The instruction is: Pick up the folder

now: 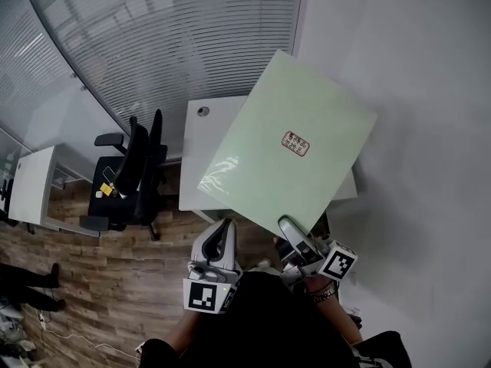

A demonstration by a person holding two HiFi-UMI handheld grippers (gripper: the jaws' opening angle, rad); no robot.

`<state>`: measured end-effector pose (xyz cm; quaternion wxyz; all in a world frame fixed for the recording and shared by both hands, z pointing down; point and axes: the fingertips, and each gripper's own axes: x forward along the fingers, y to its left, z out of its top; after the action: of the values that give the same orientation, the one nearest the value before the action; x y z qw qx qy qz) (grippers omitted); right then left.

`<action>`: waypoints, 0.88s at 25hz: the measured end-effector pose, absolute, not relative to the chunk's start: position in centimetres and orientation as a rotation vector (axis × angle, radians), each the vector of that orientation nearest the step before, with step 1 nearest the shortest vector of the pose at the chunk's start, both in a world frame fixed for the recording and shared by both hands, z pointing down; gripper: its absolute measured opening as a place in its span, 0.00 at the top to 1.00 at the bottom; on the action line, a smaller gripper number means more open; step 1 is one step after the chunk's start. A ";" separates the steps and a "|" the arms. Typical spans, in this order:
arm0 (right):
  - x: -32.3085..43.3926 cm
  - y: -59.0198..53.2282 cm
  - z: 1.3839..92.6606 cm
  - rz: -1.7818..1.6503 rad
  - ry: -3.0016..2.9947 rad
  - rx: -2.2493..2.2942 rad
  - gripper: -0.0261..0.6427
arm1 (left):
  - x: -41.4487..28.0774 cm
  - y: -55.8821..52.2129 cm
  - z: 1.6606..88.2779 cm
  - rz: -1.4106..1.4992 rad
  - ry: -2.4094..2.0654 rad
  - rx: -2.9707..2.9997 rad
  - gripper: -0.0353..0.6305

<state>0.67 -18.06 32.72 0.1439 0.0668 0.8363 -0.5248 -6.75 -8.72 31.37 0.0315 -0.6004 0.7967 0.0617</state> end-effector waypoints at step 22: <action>-0.4 -17.3 32.0 -1.405 2.433 0.172 0.54 | -6.6 -9.1 28.7 0.298 2.371 -1.798 0.94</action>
<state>-0.42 -17.32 32.00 0.1629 0.0602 0.8528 -0.4926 -6.59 -9.06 28.71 0.0754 -0.5995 0.7906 0.0995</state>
